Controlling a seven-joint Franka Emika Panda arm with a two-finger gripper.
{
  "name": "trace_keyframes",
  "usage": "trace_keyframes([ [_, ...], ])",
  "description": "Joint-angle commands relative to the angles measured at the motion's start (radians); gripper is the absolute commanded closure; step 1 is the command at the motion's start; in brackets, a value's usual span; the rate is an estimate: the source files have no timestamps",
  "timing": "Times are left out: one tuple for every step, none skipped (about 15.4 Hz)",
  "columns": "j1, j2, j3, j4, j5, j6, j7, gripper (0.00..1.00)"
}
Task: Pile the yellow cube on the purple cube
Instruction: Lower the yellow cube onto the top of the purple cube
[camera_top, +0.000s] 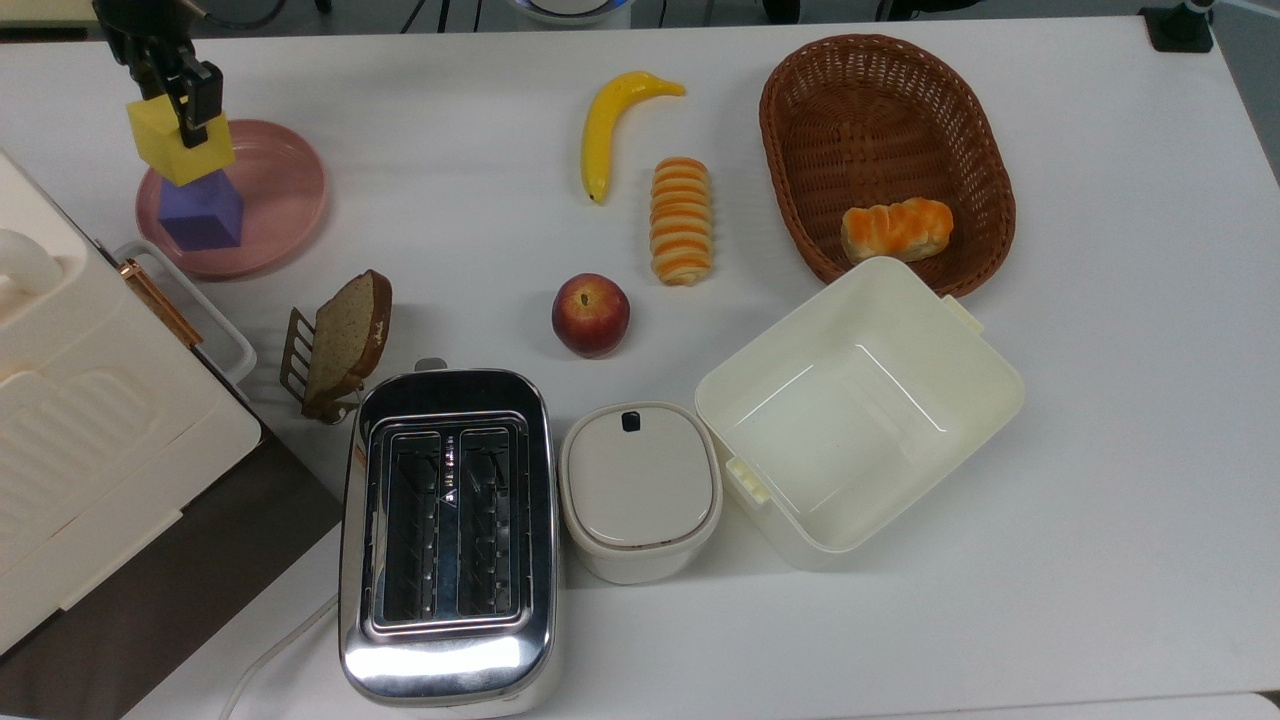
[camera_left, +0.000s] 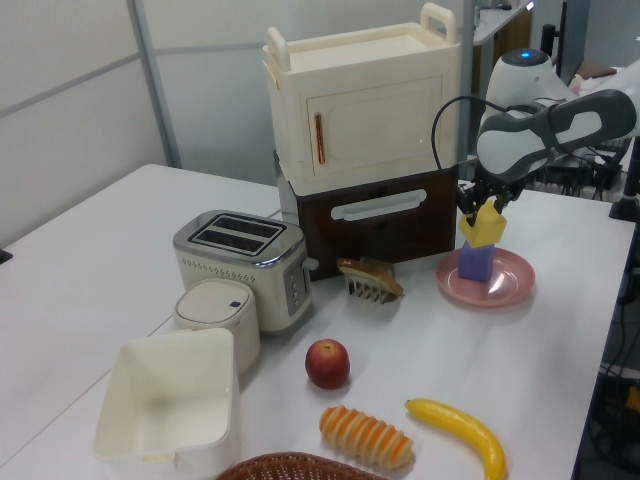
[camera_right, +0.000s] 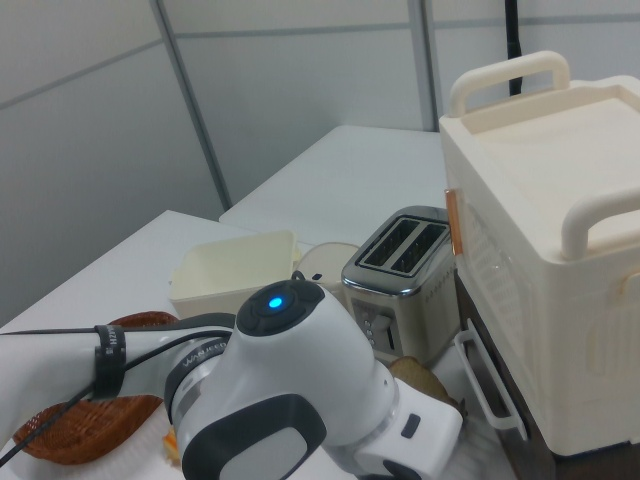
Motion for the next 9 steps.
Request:
trace_keyframes([
  [-0.02, 0.034, -0.004, 0.012, 0.032, 0.016, 0.002, 0.98],
  [-0.025, 0.043, -0.004, 0.017, 0.06, 0.016, -0.003, 0.98],
  [-0.025, 0.053, -0.004, 0.02, 0.072, 0.016, -0.014, 0.98],
  [-0.029, 0.061, -0.004, 0.031, 0.083, 0.016, -0.023, 0.98],
  [-0.031, 0.067, -0.004, 0.035, 0.091, 0.016, -0.026, 0.98],
  [-0.031, 0.072, -0.004, 0.038, 0.095, 0.016, -0.028, 0.98],
  [-0.031, 0.074, -0.004, 0.038, 0.097, 0.016, -0.028, 0.98],
  [-0.031, 0.081, -0.004, 0.04, 0.097, 0.016, -0.028, 0.98],
  [-0.031, 0.083, -0.004, 0.042, 0.097, 0.016, -0.029, 0.98],
])
